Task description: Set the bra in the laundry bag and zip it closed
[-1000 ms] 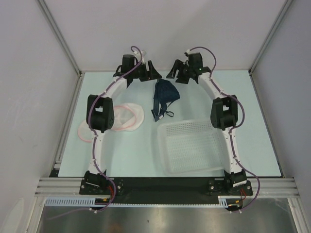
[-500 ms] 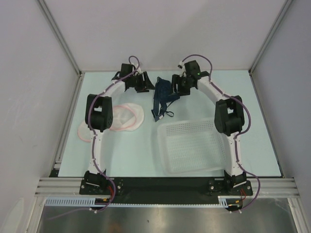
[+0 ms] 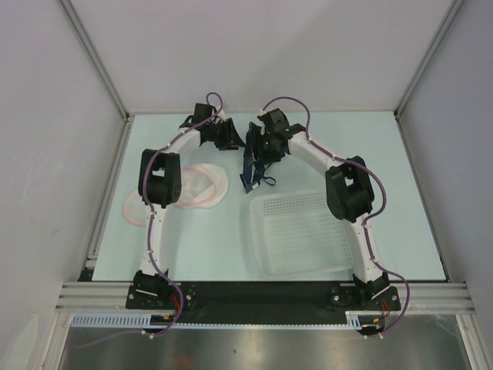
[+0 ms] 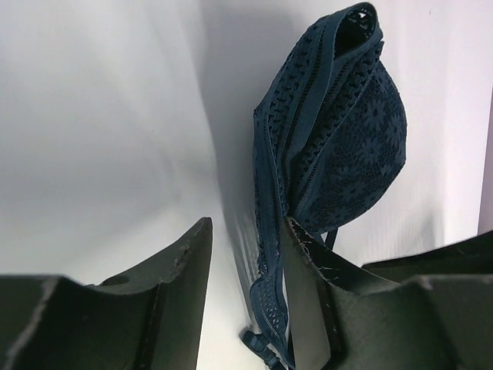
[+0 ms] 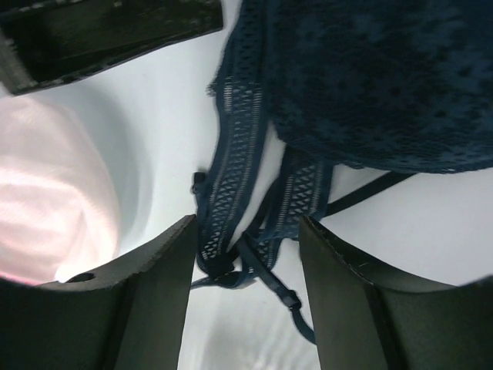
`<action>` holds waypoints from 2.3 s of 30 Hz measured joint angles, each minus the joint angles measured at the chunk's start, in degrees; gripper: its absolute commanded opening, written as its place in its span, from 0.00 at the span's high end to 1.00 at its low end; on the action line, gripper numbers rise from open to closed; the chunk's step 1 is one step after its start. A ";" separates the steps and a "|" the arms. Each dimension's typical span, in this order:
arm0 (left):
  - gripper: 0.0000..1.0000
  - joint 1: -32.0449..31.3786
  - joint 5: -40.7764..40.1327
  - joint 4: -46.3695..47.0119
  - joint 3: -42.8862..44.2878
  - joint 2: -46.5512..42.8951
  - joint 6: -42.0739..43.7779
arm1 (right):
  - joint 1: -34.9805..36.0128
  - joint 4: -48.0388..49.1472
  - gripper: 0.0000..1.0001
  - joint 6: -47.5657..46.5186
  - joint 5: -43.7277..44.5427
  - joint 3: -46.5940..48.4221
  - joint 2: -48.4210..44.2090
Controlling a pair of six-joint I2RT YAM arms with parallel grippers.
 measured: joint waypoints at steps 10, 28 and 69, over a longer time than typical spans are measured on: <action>0.55 -1.09 0.90 -0.09 0.39 0.85 -0.09 | -0.39 0.17 0.48 1.18 4.59 0.31 4.07; 1.00 -1.97 1.27 -0.15 0.39 2.36 -1.07 | 0.35 10.69 0.89 9.44 8.66 -1.36 6.75; 0.01 0.55 4.37 15.74 -5.20 -1.66 -16.63 | -4.35 21.44 0.94 20.59 -5.79 0.76 10.54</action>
